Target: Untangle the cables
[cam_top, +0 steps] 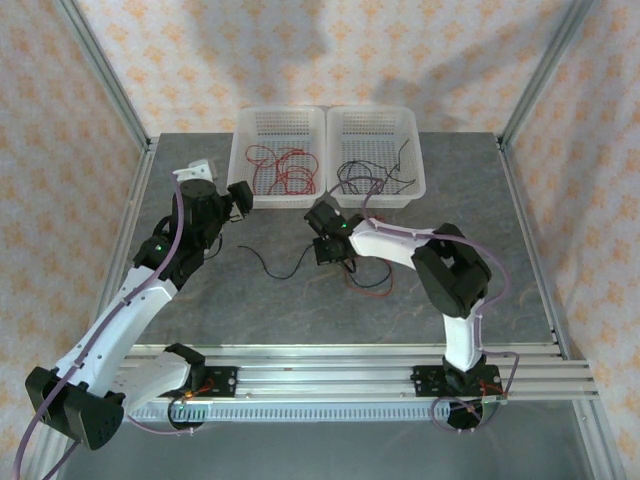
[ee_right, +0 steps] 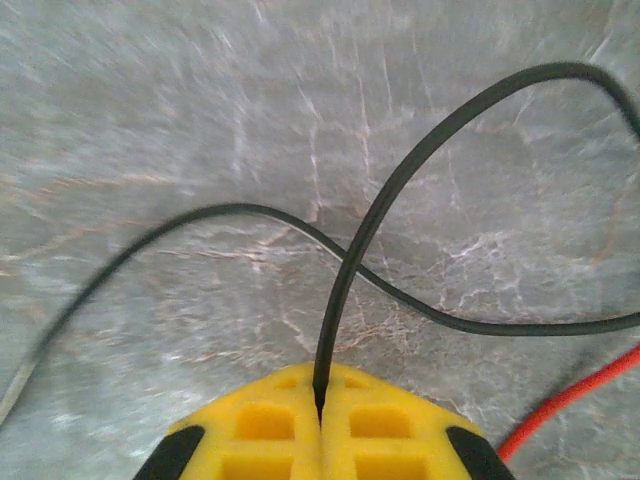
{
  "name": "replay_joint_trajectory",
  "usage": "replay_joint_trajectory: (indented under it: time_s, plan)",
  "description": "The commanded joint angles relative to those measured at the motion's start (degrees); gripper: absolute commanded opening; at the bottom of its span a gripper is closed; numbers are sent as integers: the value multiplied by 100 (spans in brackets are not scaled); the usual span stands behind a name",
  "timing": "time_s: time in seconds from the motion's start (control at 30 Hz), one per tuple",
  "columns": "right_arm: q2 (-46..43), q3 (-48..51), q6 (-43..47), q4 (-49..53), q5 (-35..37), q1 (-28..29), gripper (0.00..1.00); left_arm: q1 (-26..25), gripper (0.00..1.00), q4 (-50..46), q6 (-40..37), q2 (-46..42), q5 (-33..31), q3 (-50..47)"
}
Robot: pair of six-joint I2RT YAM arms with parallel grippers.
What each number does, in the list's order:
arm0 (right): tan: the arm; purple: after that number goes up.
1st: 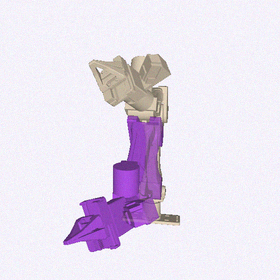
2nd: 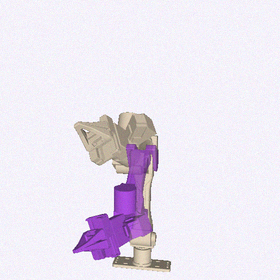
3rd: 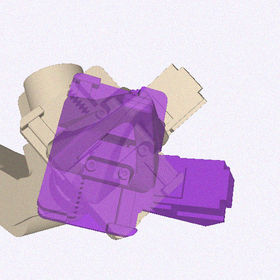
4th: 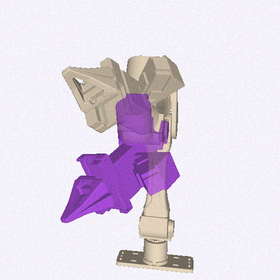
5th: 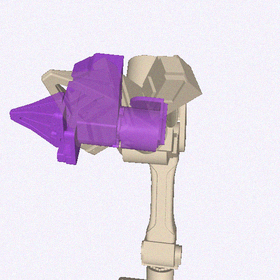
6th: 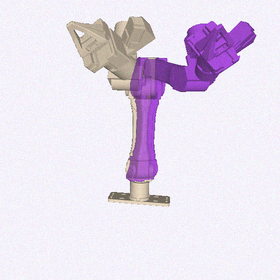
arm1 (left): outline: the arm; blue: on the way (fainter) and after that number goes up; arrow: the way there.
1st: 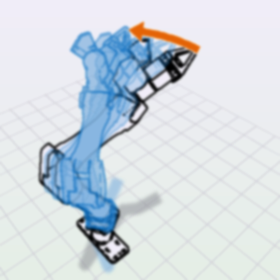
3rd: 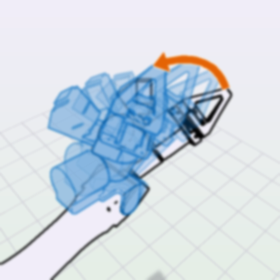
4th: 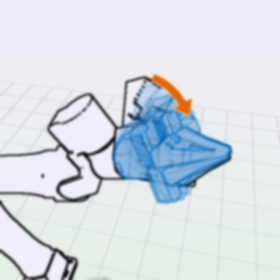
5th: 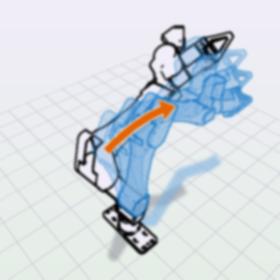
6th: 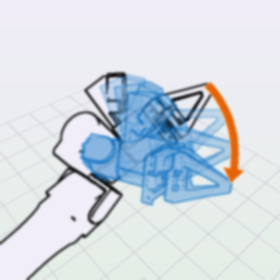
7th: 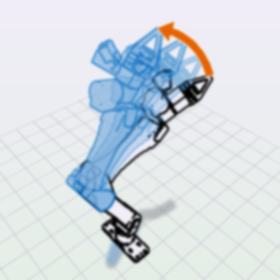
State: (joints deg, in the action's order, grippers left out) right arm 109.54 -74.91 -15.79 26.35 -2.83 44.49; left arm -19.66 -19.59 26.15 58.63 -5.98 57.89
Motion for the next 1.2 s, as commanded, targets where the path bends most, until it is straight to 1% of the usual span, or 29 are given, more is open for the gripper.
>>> replay_joint_trajectory:
  time_s: [0.0, 0.3, 0.6, 0.7, 0.8, 0.87, 1.0, 1.17]
  plan:
    - [-845, -202, -13, 97, 31, 5, 0, 15, 71, -41, 74, -96, 148, -75]
    - [-2008, -377, -174, -49, -514, -189, 0, 15, 70, 184, 74, -194, 516, -268]
    - [-2678, -432, -508, -575, -1101, -626, 0, 15, 69, 243, 109, -326, 639, -451]
    - [-2904, -292, -842, -961, -1326, -809, 0, 15, 68, 271, 135, -383, 693, -525]
    - [-3228, 83, -1388, -1652, -1668, -1036, 0, 15, 68, 324, 162, -446, 763, -607]
    - [-3416, 231, -1621, -1989, -1735, -1158, 0, 15, 68, 333, 162, -484, 807, -654]
    - [-3440, 36, -1569, -2064, -1641, -1253, 0, 15, 68, 303, 188, -565, 860, -732]
    - [-3050, -575, -1221, -1898, -1624, -1367, 0, 6, 67, 242, 297, -753, 857, -940]
